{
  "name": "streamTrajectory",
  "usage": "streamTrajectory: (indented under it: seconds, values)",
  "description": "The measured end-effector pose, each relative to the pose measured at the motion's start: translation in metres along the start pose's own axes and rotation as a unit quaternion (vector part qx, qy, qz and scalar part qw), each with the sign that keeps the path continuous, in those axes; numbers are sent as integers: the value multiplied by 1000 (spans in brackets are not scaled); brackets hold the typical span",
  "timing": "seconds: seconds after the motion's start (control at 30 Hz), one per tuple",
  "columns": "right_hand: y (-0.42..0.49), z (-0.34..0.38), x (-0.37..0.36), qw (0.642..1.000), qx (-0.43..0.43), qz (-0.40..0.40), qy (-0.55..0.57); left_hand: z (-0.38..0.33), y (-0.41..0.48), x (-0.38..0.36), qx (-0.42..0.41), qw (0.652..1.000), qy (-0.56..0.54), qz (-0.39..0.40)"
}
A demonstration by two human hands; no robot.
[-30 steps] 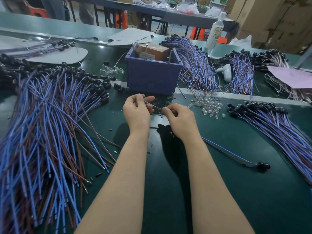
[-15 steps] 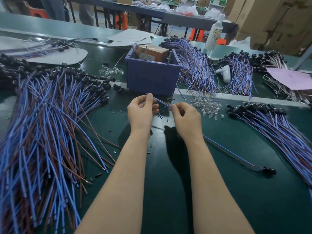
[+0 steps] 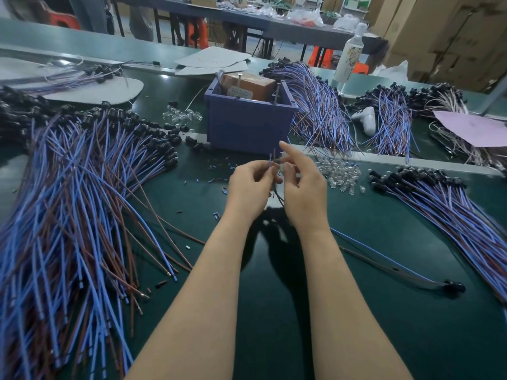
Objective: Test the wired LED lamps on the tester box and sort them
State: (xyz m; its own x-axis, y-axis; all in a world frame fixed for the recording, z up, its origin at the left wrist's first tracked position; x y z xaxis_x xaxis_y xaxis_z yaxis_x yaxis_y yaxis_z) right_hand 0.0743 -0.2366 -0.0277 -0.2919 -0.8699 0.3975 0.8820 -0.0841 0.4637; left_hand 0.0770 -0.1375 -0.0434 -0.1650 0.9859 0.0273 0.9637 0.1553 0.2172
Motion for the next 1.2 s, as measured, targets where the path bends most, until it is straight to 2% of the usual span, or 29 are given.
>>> streamTrajectory:
  seconds: [0.23,0.43,0.73,0.97,1.2]
  values:
    - [2,-5,8,998,9,-30,-49,-1,-3,-3,-23,994,87,60]
    - [0,-5,9,996,-13,-70,-44,-1,-4,-2,-28,993,90,71]
    - [-3,-4,1,993,-81,-84,-13,0,-4,-2,-30,993,92,60]
    - [-3,5,1,996,-24,-66,-47,2,-3,-2,-24,994,100,27]
    - [-1,3,1,994,-23,-49,-99,-2,-6,-3,-56,980,189,21]
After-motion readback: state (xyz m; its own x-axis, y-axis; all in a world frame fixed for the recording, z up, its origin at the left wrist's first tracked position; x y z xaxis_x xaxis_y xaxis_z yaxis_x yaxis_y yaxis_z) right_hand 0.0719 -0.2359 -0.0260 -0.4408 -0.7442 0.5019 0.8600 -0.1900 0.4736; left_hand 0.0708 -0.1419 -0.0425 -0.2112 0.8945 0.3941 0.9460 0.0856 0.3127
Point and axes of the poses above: each hand's wrist, its own y-axis towards the middle knuckle, its own x-axis out of the back of the hand, z = x × y, the point moved 2 cm from there along y, towards the middle knuckle, and after that the axes turned 3 degrees about -x, right-handed, at the moved point
